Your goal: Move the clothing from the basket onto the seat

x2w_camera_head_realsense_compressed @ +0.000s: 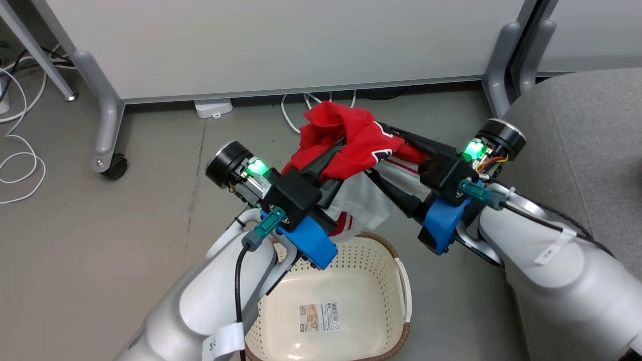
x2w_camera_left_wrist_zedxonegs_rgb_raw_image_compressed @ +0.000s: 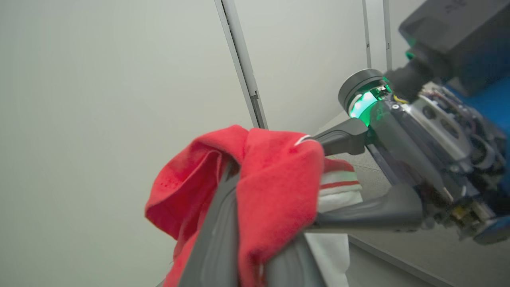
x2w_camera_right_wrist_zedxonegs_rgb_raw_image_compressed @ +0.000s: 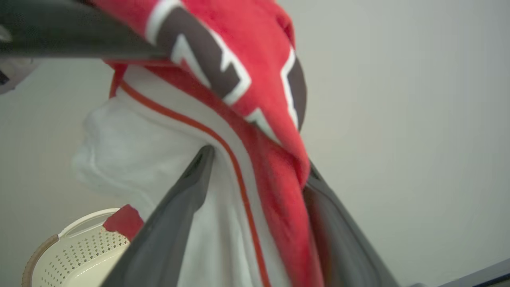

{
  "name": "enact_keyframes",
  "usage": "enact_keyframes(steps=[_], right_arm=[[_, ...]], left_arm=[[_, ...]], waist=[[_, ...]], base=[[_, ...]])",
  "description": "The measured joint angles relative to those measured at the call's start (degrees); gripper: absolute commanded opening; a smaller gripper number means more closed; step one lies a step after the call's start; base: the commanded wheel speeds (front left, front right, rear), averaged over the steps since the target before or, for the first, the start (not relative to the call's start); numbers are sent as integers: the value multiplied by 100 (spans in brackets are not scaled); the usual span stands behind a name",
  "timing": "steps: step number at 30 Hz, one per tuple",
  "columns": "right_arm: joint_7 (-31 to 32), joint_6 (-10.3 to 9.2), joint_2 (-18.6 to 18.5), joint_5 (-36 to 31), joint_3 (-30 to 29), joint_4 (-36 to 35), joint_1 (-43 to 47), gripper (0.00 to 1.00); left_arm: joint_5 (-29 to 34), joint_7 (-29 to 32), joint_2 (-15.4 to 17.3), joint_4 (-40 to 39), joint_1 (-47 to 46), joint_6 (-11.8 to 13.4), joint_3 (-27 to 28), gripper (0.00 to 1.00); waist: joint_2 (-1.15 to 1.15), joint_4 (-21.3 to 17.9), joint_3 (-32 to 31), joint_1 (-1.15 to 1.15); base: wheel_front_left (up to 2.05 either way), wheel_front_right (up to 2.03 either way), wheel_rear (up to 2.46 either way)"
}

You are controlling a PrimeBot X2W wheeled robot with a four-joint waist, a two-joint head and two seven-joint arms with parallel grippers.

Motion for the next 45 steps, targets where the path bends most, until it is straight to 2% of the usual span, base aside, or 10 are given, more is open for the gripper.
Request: enact_keyframes(steps=[5,6,7,8,21,22,23,24,35,45], right_arm=[[0,-1,9,320,292,131,-160,100],[0,-1,11,367,333,162,-160,81],[-1,-1,14,416,352,185,-160,31],[0,0,21,471,363,198,-159,0],[0,0,48,567,219,81,-90,0],[0,0,49,573,156,57,-62,0],[0,0,49,573,156,57,-62,0],[0,-1,54,573,114,48,-40,0],[1,0,134,506,-517,-31,204,0],[1,0,255,254,-1815,-233,647,0]], left_arm=[[-40,0,-12,-51,-34,0,-75,0],[-43,0,-11,-58,-35,0,-75,0],[-45,0,-9,-63,-36,0,-75,0],[-56,0,-3,-65,-36,0,-74,0],[-78,0,38,-58,-36,0,-30,0],[-78,0,36,-42,-35,0,0,40],[-78,0,36,-42,-35,0,0,95],[-77,0,31,-42,-33,0,27,100],[-10,0,33,-48,25,0,109,100],[20,-1,81,-91,76,0,101,100]], waist=[[0,24,3,0],[0,30,2,0],[0,32,3,0],[0,32,3,0],[0,-26,15,0],[0,-27,16,0],[0,-27,16,0],[0,-28,18,0],[0,-72,80,0],[0,-375,317,0]], base=[[0,0,0],[0,0,0],[0,0,0],[0,0,0],[0,0,0],[0,0,0],[0,0,0],[0,0,0],[0,0,0],[0,0,0]])
